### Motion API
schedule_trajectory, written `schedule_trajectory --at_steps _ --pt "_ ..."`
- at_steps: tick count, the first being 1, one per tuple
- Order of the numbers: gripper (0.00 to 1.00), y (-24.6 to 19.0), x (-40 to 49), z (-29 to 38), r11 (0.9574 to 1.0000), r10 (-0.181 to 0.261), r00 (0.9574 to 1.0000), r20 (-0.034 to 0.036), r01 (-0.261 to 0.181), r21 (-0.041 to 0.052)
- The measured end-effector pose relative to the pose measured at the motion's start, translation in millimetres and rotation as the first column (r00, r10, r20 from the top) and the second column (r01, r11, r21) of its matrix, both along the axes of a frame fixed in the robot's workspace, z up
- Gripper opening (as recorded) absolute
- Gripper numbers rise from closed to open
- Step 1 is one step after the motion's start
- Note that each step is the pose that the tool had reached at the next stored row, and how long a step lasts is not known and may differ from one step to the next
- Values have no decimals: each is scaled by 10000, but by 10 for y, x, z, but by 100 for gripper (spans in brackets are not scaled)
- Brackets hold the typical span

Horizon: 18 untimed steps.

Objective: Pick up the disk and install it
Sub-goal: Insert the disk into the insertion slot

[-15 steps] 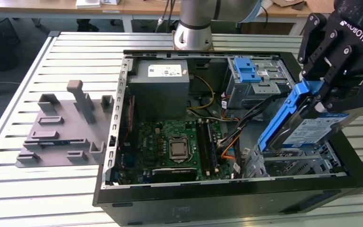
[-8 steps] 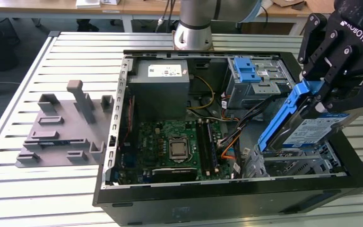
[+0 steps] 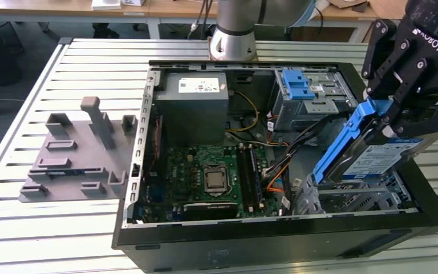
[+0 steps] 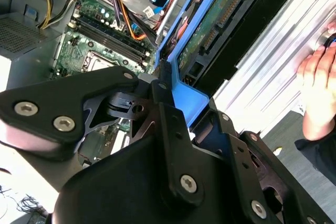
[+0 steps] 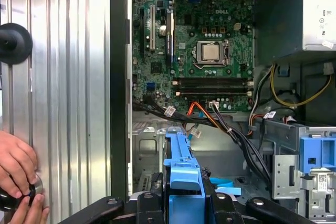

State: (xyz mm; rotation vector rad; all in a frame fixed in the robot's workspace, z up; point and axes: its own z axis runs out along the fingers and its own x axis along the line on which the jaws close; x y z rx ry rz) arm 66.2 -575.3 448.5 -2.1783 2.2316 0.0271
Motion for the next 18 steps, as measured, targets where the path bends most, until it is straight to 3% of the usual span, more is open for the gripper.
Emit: schedule_trajectory --at_steps 18 --pt "36 -4 25 -127 10000 -57 10000 0 57 1"
